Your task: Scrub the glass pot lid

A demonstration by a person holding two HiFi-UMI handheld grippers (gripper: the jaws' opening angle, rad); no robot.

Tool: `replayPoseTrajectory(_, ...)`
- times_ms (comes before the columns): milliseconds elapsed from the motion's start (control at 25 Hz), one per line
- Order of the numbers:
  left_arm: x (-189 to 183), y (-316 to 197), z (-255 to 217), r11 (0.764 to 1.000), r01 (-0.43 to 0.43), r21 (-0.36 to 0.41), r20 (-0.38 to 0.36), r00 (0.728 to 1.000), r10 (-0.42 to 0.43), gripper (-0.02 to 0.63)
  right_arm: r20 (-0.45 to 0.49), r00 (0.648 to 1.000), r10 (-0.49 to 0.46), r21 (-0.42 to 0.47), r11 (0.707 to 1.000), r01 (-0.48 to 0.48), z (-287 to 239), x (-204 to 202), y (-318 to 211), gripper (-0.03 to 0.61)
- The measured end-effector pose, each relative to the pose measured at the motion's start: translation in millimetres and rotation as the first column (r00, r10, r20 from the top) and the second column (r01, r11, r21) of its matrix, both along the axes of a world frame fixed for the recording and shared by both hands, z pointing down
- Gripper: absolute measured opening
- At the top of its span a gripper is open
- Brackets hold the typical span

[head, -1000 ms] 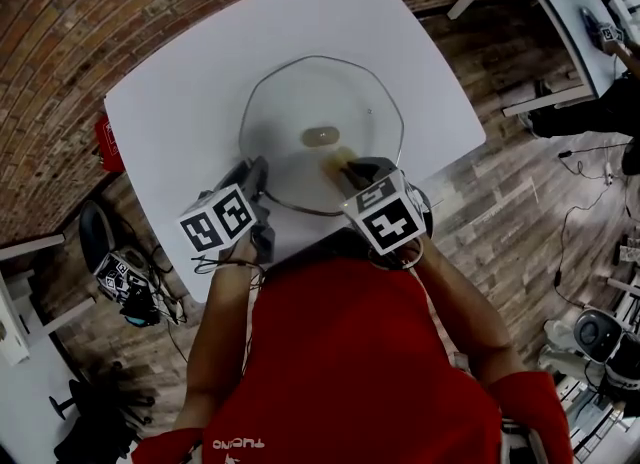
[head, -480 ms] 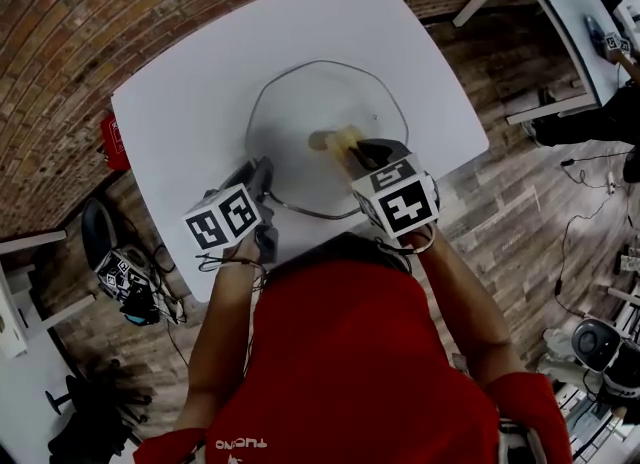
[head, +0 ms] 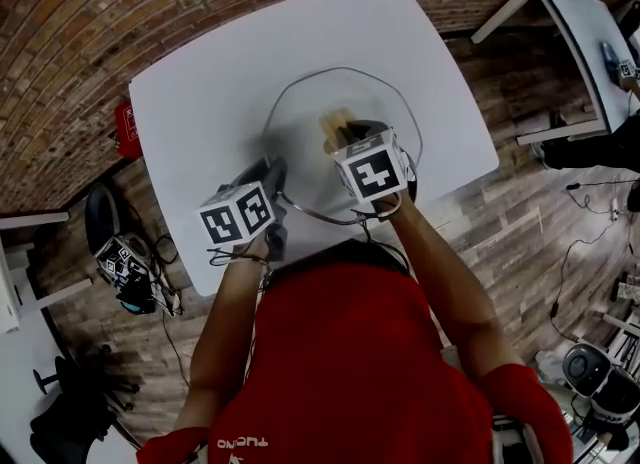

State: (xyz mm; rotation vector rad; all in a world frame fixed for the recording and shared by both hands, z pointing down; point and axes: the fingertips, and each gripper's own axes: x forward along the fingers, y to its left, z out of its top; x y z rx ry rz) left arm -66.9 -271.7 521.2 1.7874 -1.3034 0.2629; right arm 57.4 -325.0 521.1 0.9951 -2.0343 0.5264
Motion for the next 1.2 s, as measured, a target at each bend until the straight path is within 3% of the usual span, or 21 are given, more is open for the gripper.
replayPoseTrajectory(200, -3, -1, -2, 1.000, 0.003, 0.015, 0.010, 1.000, -0.003, 0.134, 0.027, 0.999, -0.018, 0.023, 1.000, 0.018, -4, 0, -5, 0.060)
replayPoseTrajectory(280, -6, 0, -4, 1.000, 0.009, 0.020, 0.019, 1.000, -0.010, 0.151, 0.050, 0.998, -0.024, 0.032, 0.999, 0.022, -9, 2, -7, 0.137)
replayPoseTrajectory(400, -14, 2, -11, 0.999, 0.019, 0.042, 0.047, 0.999, -0.021, 0.175, 0.080, 0.996, -0.032, 0.050, 0.998, 0.028, -21, 5, -7, 0.155)
replayPoseTrajectory(520, -25, 4, -28, 0.994, 0.045, 0.102, 0.083, 0.995, -0.053, 0.186, 0.136, 0.989, -0.049, 0.103, 0.994, 0.035, -42, 9, -8, 0.158)
replayPoseTrajectory(600, -33, 2, -52, 0.980, 0.068, 0.186, 0.116, 0.989, -0.090, 0.186, 0.198, 0.976, -0.085, 0.168, 0.984, 0.052, -63, 8, -7, 0.158)
replayPoseTrajectory(720, -34, -5, -101, 0.931, 0.059, 0.359, 0.166, 0.978, -0.126, 0.185, 0.303, 0.937, -0.175, 0.301, 0.950, 0.080, -106, 0, -3, 0.156)
replayPoseTrajectory(880, -12, -8, -165, 0.838, -0.026, 0.546, 0.198, 0.975, -0.099, 0.181, 0.407, 0.864, -0.297, 0.463, 0.882, 0.085, -165, -11, 10, 0.148)
replayPoseTrajectory(1040, 12, -8, -207, 0.761, -0.114, 0.638, 0.253, 0.965, -0.067, 0.107, 0.451, 0.812, -0.372, 0.552, 0.831, 0.074, -203, -21, 21, 0.065)
replayPoseTrajectory(1200, 26, -8, -228, 0.724, -0.142, 0.675, 0.263, 0.963, -0.057, 0.053, 0.474, 0.773, -0.422, 0.593, 0.802, 0.074, -224, -28, 31, 0.048)
